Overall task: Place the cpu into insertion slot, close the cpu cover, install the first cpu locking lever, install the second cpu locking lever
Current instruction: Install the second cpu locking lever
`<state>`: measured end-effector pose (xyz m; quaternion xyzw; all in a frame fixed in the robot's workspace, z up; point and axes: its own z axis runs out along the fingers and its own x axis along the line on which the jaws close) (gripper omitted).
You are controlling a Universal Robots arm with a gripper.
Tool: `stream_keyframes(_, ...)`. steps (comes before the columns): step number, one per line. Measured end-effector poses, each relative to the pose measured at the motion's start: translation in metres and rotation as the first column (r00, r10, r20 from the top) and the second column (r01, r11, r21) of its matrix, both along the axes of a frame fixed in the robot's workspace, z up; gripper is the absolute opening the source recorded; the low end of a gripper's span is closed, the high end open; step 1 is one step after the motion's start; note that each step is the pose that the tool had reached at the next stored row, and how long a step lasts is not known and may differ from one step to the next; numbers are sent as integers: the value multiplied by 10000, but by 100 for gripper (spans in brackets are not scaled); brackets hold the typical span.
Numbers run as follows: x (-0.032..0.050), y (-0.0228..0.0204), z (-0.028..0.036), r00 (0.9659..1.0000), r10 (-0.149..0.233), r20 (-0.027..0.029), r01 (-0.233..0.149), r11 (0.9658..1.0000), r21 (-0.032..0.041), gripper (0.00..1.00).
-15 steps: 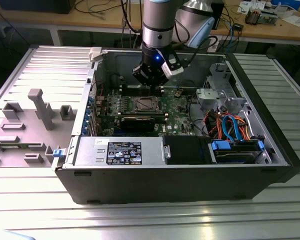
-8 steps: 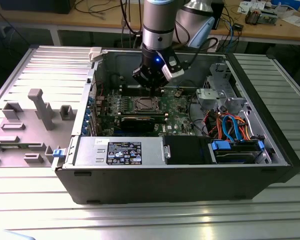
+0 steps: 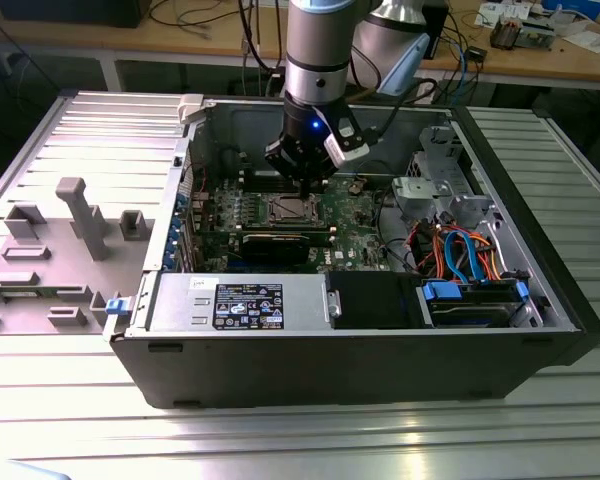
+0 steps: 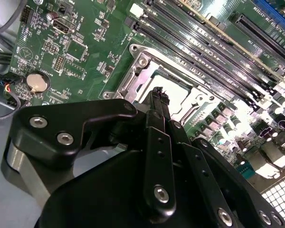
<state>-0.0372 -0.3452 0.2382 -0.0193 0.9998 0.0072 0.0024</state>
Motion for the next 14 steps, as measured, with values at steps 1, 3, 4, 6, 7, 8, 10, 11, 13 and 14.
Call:
stream_keyframes(1,0,0,0,10000,0,0,0,10000,0,11)
stream_keyframes(3,-1,-1,9,10000,2,0,-2,10000,-1,11)
stream_keyframes(4,-1,-1,9,10000,1,1,-1,10000,1,11)
stream_keyframes(6,-1,-1,9,10000,0,0,0,10000,0,11)
stream_keyframes(7,-1,-1,9,10000,0,1,0,10000,0,11)
stream_keyframes(8,-6,0,9,10000,-2,0,2,10000,0,11)
stream_keyframes(10,-14,-1,10,10000,0,0,0,10000,0,11)
stream_keyframes(11,-20,-1,9,10000,0,0,0,10000,0,11)
stream_keyframes(13,-27,-1,9,10000,0,0,0,10000,0,11)
stream_keyframes(14,-29,-1,9,10000,0,0,0,10000,0,11)
